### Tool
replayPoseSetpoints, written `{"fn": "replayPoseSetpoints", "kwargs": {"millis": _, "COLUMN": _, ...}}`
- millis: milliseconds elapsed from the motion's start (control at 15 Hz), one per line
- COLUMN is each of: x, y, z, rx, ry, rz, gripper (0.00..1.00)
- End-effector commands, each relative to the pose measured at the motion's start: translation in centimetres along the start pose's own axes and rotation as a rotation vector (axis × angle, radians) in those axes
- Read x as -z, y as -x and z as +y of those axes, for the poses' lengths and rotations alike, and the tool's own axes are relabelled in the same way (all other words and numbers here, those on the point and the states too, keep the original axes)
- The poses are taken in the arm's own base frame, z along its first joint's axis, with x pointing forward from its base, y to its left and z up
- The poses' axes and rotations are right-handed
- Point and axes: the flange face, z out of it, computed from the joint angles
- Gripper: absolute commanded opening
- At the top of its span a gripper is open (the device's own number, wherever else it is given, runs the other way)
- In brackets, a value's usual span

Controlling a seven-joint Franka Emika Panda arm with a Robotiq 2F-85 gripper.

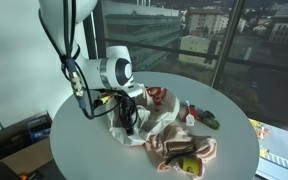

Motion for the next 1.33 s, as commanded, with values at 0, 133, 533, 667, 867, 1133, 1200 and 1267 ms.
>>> {"fn": "replayPoseSetpoints", "kwargs": {"millis": 0, "x": 0.5, "y": 0.1, "z": 0.2, "rx": 0.027, "ry": -0.004, "rz": 0.008, "gripper": 0.29}}
{"fn": "replayPoseSetpoints", "kwargs": {"millis": 133, "x": 1.1, "y": 0.2, "z": -0.1, "rx": 0.039, "ry": -0.008, "rz": 0.014, "gripper": 0.24}}
{"fn": "replayPoseSetpoints", "kwargs": {"millis": 533, "x": 4.3, "y": 1.2, "z": -2.1, "rx": 0.098, "ry": -0.052, "rz": 0.043, "gripper": 0.09}}
{"fn": "replayPoseSetpoints", "kwargs": {"millis": 667, "x": 5.6, "y": 1.5, "z": -2.8, "rx": 0.115, "ry": -0.074, "rz": 0.046, "gripper": 0.00}}
{"fn": "replayPoseSetpoints", "kwargs": {"millis": 867, "x": 7.3, "y": 1.4, "z": -3.6, "rx": 0.118, "ry": -0.098, "rz": 0.055, "gripper": 0.02}}
{"fn": "replayPoseSetpoints", "kwargs": {"millis": 1133, "x": 10.0, "y": 0.8, "z": -4.3, "rx": 0.139, "ry": -0.181, "rz": 0.036, "gripper": 0.02}}
{"fn": "replayPoseSetpoints", "kwargs": {"millis": 1200, "x": 10.9, "y": 0.3, "z": -4.3, "rx": 0.139, "ry": -0.233, "rz": 0.010, "gripper": 0.02}}
{"fn": "replayPoseSetpoints", "kwargs": {"millis": 1267, "x": 12.0, "y": -0.4, "z": -4.1, "rx": 0.123, "ry": -0.289, "rz": -0.026, "gripper": 0.02}}
